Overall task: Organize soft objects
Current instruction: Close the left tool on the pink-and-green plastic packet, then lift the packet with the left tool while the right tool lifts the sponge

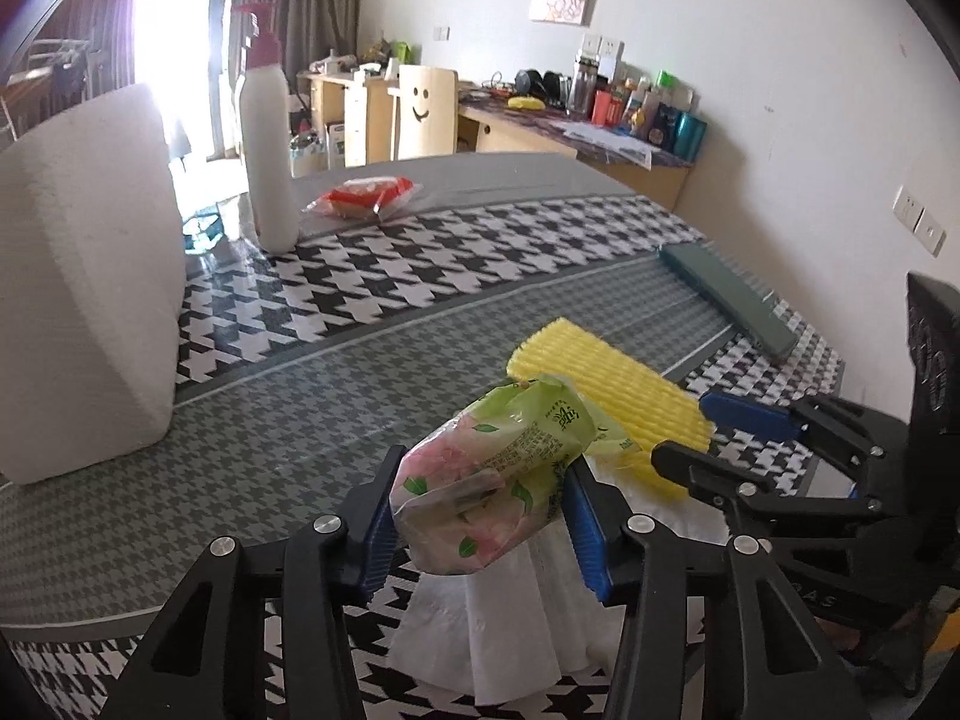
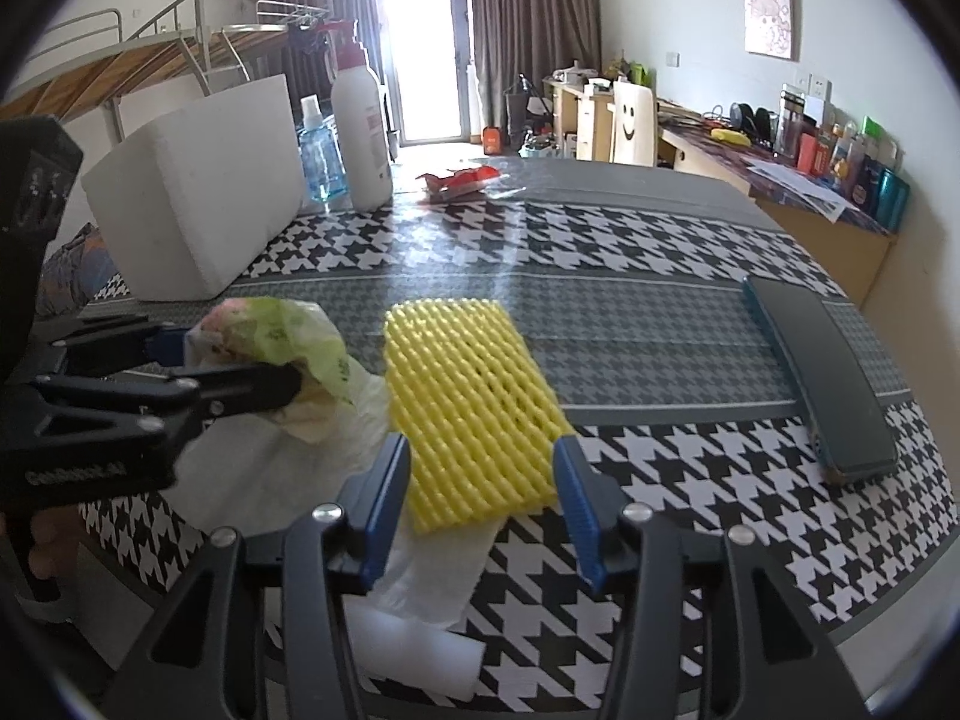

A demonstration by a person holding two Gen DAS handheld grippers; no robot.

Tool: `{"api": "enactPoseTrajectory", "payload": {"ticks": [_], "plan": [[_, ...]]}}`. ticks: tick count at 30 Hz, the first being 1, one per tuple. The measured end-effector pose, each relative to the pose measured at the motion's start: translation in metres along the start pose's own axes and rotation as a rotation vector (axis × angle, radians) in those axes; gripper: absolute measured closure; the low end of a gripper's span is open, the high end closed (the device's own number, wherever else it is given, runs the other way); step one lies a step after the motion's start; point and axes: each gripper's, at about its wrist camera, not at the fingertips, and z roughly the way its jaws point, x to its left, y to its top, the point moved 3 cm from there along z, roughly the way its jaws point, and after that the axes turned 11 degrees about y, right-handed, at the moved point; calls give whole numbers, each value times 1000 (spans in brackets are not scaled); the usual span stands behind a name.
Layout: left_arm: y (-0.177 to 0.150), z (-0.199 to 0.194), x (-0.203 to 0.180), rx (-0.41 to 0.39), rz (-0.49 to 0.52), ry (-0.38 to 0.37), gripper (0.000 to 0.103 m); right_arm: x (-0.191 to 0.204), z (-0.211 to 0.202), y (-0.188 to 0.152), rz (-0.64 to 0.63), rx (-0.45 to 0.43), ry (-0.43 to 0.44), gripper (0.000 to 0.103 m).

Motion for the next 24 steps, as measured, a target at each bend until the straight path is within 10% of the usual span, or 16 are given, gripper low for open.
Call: {"api": "enactPoseTrajectory", "payload": {"ticks": [17,24], "plan": [[-1,-16,31,-23,-88,13,52,12,18,7,-55,59,-22,49],[-2,-20,34,-33,-86,10,52,9,16,9,-35,63,-24,82]]}}
